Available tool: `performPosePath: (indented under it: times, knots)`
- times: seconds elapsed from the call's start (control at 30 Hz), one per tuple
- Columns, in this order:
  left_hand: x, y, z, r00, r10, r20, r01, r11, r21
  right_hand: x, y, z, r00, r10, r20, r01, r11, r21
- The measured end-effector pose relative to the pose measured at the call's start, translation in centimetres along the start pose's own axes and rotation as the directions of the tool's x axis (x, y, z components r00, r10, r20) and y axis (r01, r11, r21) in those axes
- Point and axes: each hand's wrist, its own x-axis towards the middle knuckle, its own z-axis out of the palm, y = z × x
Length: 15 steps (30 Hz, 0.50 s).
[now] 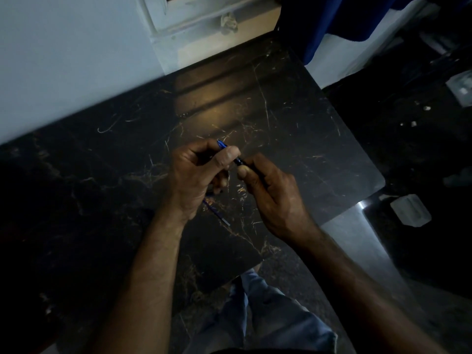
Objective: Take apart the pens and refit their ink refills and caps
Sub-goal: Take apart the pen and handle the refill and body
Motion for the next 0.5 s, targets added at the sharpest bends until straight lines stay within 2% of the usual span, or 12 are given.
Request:
performPosePath:
  times: [0.1,0.17,0.33,0.4,0.5]
  knots:
    - [0.0,-0.5,0.7,0.996,0.037,-0.081,-0.031,0.997,0.069,-0.1,0.2,0.3,1.0,0.018,0.007,-0.018,1.0,0.006]
    - [-0.1,-0.6,0.8,0.997,0.02,-0.071,-0.016,0.998,0.061,-0.3,0.3,0.3,1.0,0.019,0.008,-0.019,1.0,0.014]
    - [-0.3,0.3,-0.4,0.988,-0.054,0.144,0.062,0.997,-0.053,-0.7,0.4,-0.2,1.0,0.028,0.01,-0.029,0.999,0.023]
    - [-0.3,0.3,-0.5,0.993,-0.048,0.108,0.05,0.999,-0.014,-0.8,0.6,-0.2,1.0,0.028,0.007,-0.028,1.0,0.011]
    - [-0.3,0.0,0.3,0.999,-0.018,-0.036,0.02,0.998,0.053,-0.9,0.8,0.1,0.999,0.042,0.0,-0.042,0.999,-0.016]
